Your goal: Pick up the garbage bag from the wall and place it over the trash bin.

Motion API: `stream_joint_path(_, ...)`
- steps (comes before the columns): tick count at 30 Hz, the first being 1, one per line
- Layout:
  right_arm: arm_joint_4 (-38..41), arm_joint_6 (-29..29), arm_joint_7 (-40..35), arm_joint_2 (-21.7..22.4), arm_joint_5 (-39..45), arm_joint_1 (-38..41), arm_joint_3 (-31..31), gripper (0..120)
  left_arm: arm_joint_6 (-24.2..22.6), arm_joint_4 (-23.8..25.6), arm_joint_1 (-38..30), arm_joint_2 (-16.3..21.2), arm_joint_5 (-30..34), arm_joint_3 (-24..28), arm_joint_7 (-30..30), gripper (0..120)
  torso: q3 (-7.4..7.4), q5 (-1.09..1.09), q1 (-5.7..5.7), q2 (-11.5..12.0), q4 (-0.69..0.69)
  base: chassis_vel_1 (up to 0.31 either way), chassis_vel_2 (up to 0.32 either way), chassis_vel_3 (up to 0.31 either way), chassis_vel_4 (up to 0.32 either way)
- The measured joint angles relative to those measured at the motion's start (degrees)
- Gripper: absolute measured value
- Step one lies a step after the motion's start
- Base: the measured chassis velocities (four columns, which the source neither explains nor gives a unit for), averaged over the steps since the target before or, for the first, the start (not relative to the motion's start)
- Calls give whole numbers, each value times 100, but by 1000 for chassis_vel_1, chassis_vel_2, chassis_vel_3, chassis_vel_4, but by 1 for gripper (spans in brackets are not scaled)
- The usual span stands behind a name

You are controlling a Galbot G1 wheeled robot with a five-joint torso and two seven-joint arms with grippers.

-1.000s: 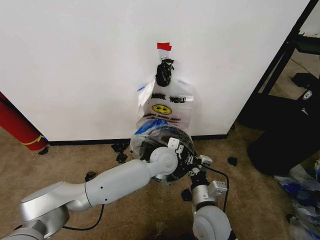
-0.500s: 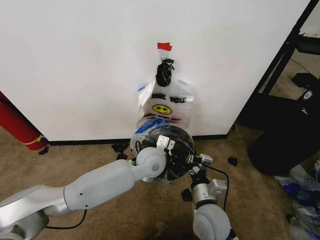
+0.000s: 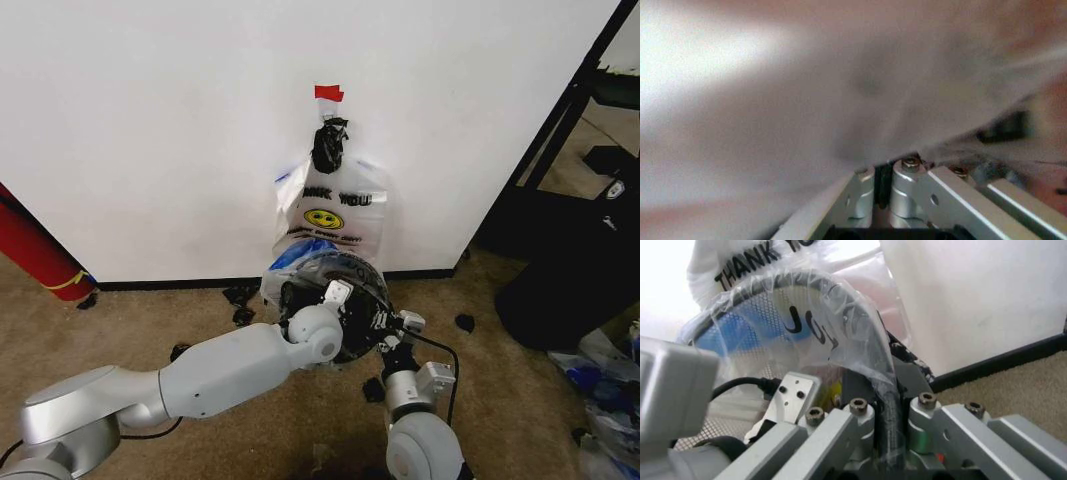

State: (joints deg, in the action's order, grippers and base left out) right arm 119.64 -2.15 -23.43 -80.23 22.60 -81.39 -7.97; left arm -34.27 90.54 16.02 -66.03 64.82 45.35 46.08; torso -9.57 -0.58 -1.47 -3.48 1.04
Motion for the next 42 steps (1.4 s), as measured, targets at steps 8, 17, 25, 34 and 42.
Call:
stream_joint_path(8, -68, 3, 3, 0, 28, 33, 9, 1, -35, 116, 24, 22, 145, -12, 20, 0, 0, 0, 0, 0, 0, 0, 0, 0, 0)
stream_joint_path(17, -263, -33, -89, -4, 330, 202, -67, 1, -4, 1120, 132, 481, 654, -255, 87, 0, 0, 0, 0, 0, 0, 0, 0, 0, 0)
stream_joint_path(25, -424, -116, -143, -45, 816, 329, -178, 1, 268, 2522, 443, 1314, 1268, -1050, -165, 20, 0, -1, 0, 0, 0, 0, 0, 0, 0)
stream_joint_path(34, -455, -113, 224, 21, 1643, 267, -364, 1, 686, 3945, 1607, 2204, 1459, -2684, -925, 55, 1, -2, 0, 0, 1, 0, 0, 0, 0)
stream_joint_path(42, -621, -5, 655, 119, 2412, 210, -474, 1, 927, 4347, 2530, 2545, 1764, -4410, -1107, 84, 0, -2, 0, 0, 0, 0, 0, 0, 0)
